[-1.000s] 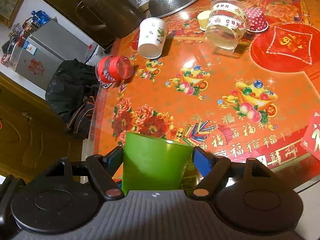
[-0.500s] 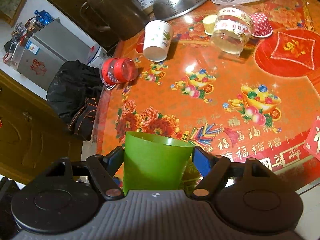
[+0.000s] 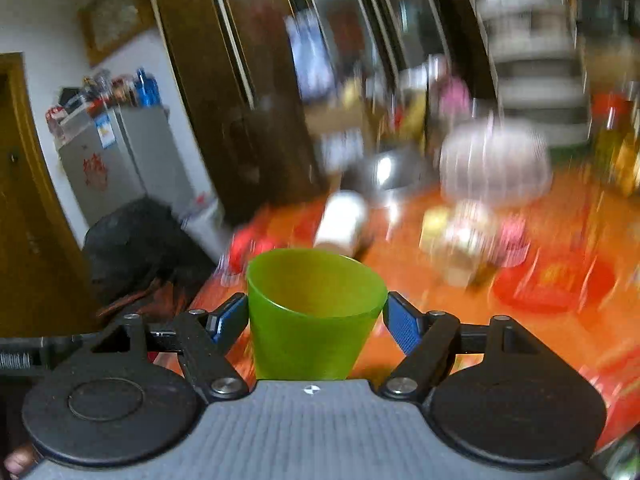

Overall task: Flip cup upright
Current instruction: 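Lift the green cup with the right gripper and rotate it upright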

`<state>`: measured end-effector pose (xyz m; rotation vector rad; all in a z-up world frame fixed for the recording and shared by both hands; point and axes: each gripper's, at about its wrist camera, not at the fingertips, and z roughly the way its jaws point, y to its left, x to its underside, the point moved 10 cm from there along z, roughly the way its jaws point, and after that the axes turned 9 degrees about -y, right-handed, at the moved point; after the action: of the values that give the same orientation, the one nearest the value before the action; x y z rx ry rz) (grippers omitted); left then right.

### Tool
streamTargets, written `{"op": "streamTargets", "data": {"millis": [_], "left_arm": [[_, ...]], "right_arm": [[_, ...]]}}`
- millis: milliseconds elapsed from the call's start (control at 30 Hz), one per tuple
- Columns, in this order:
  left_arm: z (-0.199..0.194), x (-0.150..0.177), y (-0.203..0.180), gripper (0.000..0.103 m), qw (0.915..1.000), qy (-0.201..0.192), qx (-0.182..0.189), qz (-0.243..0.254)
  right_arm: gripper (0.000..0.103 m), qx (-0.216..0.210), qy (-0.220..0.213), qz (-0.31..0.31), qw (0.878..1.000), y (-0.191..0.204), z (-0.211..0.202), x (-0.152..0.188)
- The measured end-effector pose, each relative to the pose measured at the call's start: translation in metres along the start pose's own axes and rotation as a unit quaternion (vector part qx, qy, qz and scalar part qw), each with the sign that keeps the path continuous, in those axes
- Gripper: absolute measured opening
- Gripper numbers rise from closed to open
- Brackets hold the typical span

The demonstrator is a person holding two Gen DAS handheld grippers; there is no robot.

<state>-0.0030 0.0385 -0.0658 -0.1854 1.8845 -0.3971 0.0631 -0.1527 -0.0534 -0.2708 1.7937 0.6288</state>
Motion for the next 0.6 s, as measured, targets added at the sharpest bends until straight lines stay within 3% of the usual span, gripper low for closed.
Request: {"op": "streamTargets", "data": {"millis": [200,333,600], "left_arm": [[0.0,-0.005,-0.006,0.079,0.9994,-0.026,0.014,0.016],[0.002,-0.002,-0.009,0.079,0.9989,-0.025,0.038,-0.008],[0.003,0.003,-0.014,0.079,0.9981,-0.027,0.053,-0.014]], "right_arm": [[0.075,0.039,-0.108,-0.105,0.988,0.004,-0.017,-0.007],[0.075,0.065,-0.16,-0.156,0.973,-0.003,-0.017,-0.002],[0.075,0.066,-0.155,-0.158,0.973,-0.003,0.001,0.02]]}}
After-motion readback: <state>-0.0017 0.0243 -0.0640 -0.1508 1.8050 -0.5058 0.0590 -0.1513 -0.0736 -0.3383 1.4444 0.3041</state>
